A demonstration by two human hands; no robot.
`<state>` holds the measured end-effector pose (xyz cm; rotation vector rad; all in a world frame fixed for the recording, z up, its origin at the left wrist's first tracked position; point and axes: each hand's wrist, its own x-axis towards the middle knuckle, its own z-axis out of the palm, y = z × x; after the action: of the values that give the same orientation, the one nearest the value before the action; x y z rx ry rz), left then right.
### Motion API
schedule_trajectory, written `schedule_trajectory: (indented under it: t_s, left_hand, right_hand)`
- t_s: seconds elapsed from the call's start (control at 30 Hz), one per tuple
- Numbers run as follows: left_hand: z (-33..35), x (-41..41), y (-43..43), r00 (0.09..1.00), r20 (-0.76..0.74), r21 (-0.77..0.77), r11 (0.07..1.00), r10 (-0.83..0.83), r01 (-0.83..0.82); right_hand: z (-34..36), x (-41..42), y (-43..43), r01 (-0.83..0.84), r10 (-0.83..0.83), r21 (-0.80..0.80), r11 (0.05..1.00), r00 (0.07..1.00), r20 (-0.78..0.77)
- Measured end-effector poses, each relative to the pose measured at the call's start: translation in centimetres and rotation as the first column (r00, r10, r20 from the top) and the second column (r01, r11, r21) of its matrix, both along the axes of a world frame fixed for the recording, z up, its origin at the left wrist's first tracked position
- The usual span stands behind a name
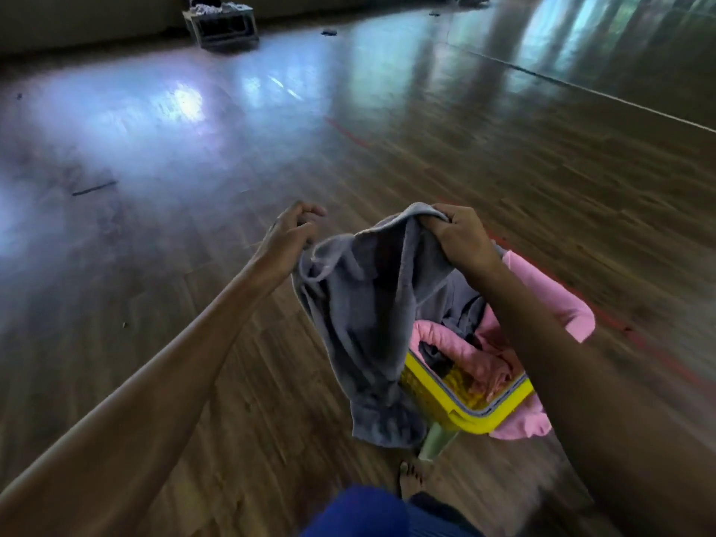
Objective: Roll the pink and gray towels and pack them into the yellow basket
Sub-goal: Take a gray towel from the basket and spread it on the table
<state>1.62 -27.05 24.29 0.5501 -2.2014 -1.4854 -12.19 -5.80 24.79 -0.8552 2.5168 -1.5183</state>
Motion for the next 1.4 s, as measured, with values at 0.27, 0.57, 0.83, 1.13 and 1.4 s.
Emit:
schedule_trajectory:
  t_s: [0.27, 0.57, 0.83, 1.13, 1.4]
  left_hand:
    - [0.1, 3.3, 5.4, 0.958, 0.083, -0.238, 0.928, -0.275, 0.287]
    - [4.4, 0.8, 19.1, 0.716, 0.010, -0.201, 0.700, -0.698, 0.685]
    - [7.8, -4.3, 34.7, 0.627, 0.141, -0.339, 0.557, -0.766, 0.758]
    - [5.0, -15.2, 52.1, 0.495, 0.171, 0.006, 0.503, -0.852, 0.864]
    - [5.8, -33.9, 72.2, 0.651, 0.093, -0.053, 0.650, -0.753, 0.758]
  right_hand:
    - [0.0, 9.2, 10.0, 0.350, -0.340, -0.101, 0.931, 0.934, 0.109]
    - [4.6, 15.6, 25.5, 0.668, -0.657, -0.100, 0.738, 0.744, 0.122]
    - [7.6, 17.4, 38.4, 0.814, -0.819, -0.109, 0.571, 0.574, -0.007]
    - [5.1, 8.1, 53.3, 0.866, -0.877, 0.182, 0.466, 0.480, -0.034]
    - [6.7, -8.2, 72.7, 0.845, -0.930, 0.438, 0.306, 0.365, -0.054]
